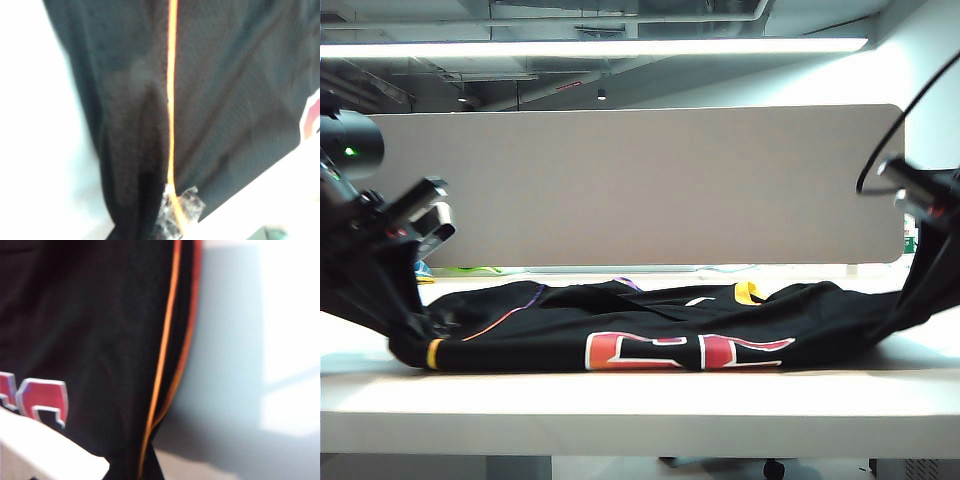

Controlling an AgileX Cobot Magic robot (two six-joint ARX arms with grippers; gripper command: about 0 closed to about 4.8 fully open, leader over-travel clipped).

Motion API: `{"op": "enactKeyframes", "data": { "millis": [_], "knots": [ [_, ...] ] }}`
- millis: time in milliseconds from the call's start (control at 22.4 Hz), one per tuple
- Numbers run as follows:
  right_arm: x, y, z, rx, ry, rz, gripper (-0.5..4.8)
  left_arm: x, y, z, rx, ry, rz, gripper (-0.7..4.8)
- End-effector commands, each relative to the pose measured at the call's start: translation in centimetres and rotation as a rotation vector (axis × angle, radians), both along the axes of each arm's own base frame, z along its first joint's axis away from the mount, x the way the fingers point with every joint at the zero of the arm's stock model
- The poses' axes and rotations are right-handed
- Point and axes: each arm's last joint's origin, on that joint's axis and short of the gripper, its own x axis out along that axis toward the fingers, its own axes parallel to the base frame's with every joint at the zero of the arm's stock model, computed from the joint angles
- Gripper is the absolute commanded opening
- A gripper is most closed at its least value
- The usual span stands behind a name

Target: Fold the bottom side of the basketball jersey horizontally towards the center, about one-third of the way, and then fold the bottom of the basketball jersey up towards the top, creating a neat rectangle.

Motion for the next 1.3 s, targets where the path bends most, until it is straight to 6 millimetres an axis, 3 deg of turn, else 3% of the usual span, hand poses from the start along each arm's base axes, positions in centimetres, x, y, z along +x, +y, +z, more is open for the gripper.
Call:
{"op": "enactKeyframes", "data": {
  "millis": [45, 179, 447, 536, 625, 759, 893, 1027, 1072, 1161, 1295],
  "knots": [
    [-1.8, 0.0, 2.4, -0.001, -0.031, 0.034, -0.06, -2.2, 0.3, 1.8, 0.052, 0.047, -0.065, -0.06],
    [-4.5, 0.0, 5.5, -0.001, -0.088, 0.034, -0.06, -4.2, 0.5, 4.8, 0.060, 0.000, -0.061, -0.06],
    [-10.4, 0.1, 9.4, -0.006, -0.182, 0.053, -0.06, -8.9, 1.1, 9.7, 0.045, -0.091, -0.048, -0.06],
    [-11.8, 0.0, 10.4, -0.005, -0.245, 0.026, -0.06, -9.9, 1.2, 10.9, 0.039, -0.167, -0.041, -0.05],
    [-11.6, 0.0, 11.0, -0.015, -0.312, -0.020, -0.06, -9.4, 1.1, 11.6, 0.013, -0.244, 0.014, -0.06],
    [-9.6, 0.0, 11.1, 0.030, -0.356, -0.041, -0.06, -7.4, 0.9, 11.8, -0.030, -0.338, 0.069, -0.06],
    [-6.2, 0.0, 10.8, 0.037, -0.409, -0.050, -0.06, -4.8, 0.6, 11.2, -0.061, -0.403, 0.106, -0.06],
    [-1.0, -0.1, 11.1, 0.027, -0.405, -0.046, -0.06, -1.2, 0.2, 10.2, -0.097, -0.485, 0.163, -0.06],
    [0.0, -0.1, 11.0, 0.021, -0.397, -0.038, -0.06, -0.5, 0.1, 9.9, -0.098, -0.488, 0.163, -0.06],
    [3.9, 0.0, 10.5, 0.017, -0.364, -0.029, -0.06, 2.3, -0.2, 8.5, -0.085, -0.445, 0.160, -0.06],
    [7.0, -0.1, 9.5, 0.013, -0.338, -0.033, -0.06, 5.2, -0.4, 7.1, -0.041, -0.430, 0.178, -0.06]
  ]
}}
